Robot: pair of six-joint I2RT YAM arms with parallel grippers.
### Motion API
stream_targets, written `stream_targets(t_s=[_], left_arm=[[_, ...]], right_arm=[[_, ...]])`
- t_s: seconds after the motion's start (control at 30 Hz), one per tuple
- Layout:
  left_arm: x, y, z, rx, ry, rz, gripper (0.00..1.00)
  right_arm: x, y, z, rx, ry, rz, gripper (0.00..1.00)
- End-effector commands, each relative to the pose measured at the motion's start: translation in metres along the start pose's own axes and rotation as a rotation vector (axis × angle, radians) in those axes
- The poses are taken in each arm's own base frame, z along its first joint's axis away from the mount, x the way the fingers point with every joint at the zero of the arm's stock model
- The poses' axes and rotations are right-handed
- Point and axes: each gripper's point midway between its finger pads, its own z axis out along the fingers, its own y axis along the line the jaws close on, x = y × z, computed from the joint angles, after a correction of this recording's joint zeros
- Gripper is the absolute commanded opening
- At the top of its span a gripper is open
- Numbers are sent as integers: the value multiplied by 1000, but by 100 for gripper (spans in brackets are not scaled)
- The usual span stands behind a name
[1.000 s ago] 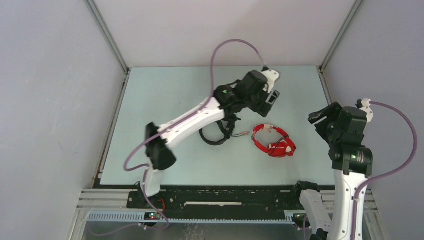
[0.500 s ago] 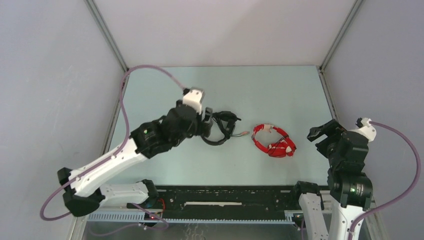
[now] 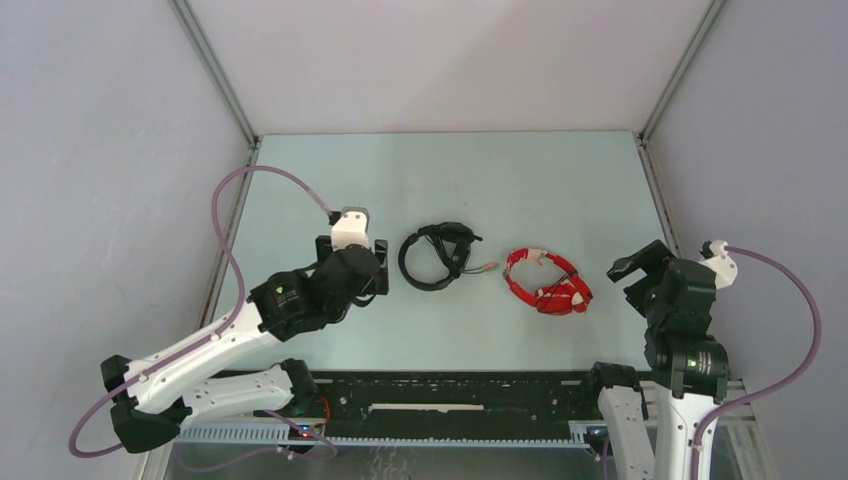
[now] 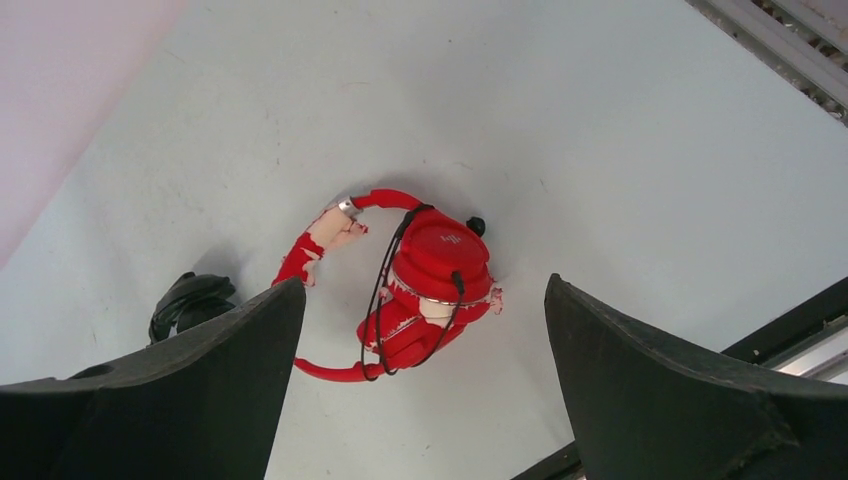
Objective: Wrap the headphones
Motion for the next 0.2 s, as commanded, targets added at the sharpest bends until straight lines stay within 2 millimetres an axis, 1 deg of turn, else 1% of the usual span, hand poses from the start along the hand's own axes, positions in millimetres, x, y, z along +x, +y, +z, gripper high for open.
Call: stream_targets(t_s=[0.0,0.1,0.17], left_arm=[[-15,7,-1,-45,-69,-56,78],[-16,3,0,-30,-72,-57,77],[-14,5,2,-40,-79,-54,77]], right_arm=[[-15,4,-6,-26,-80,8,99],[-15,2,-9,-25,-88,2,99],[-14,4,-11,-37,-85,22,99]])
